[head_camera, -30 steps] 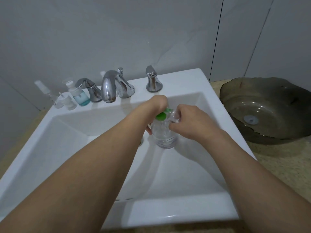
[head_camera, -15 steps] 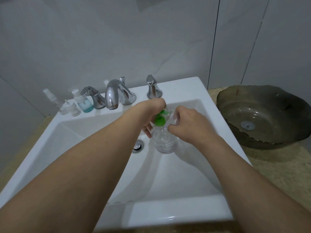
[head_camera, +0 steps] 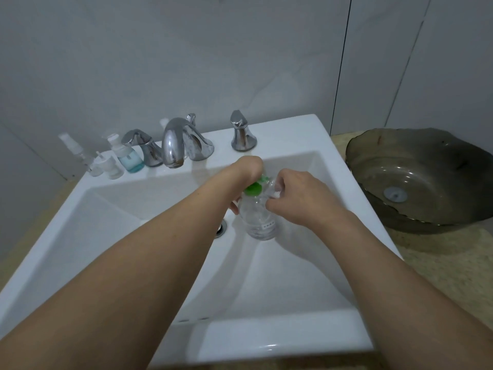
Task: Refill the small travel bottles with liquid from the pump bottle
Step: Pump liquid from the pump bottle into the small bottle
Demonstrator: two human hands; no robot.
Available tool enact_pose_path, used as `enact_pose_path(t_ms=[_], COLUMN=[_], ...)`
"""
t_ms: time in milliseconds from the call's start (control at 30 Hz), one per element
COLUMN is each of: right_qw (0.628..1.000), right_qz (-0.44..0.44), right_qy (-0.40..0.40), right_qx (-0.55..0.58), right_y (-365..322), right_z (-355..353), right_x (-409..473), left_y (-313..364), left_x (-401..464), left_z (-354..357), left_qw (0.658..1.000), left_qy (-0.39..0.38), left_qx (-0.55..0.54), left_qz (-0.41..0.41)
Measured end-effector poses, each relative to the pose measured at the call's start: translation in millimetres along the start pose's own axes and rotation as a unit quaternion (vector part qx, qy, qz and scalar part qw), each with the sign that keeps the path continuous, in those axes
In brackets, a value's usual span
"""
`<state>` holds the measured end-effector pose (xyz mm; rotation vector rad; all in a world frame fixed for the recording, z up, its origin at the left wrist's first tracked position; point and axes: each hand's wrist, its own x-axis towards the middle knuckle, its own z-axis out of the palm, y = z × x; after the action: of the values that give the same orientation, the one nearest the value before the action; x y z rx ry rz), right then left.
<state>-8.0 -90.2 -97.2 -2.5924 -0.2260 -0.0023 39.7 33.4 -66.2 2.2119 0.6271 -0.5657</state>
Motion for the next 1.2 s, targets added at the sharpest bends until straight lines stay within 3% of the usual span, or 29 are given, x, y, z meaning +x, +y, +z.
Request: enact_pose_path(t_ms=[200,767,1033,1200], right_qw=[0.999,1.000,0.999,0.999], right_qz=[-0.023,0.004,-0.014,-0.020], right_qy=[0.048,-0.011,0.040,0.038], right_qx=[0.003,0.008,0.014,0.020], right_y=[-2.0,2.9,1.5,0.6], right_z=[-4.3,-0.3,-4.2,-3.8], right_x=[-0.8,1.9,1.1,0.1], left_y=[7.9,4.0,11.9,11.2], left_x=[-6.0,2.2,-6.5,-7.1], left_z=[-15.2,4.7,-12.5,-13.1], left_qw=[0.997,1.000,0.997,0.997], left_qy=[-0.060,0.012,-0.070,-0.069], left_qx=[-0.045,0.006,-0.036,-0.035], left_qz=[-0.010,0.008,-0.014,-0.024])
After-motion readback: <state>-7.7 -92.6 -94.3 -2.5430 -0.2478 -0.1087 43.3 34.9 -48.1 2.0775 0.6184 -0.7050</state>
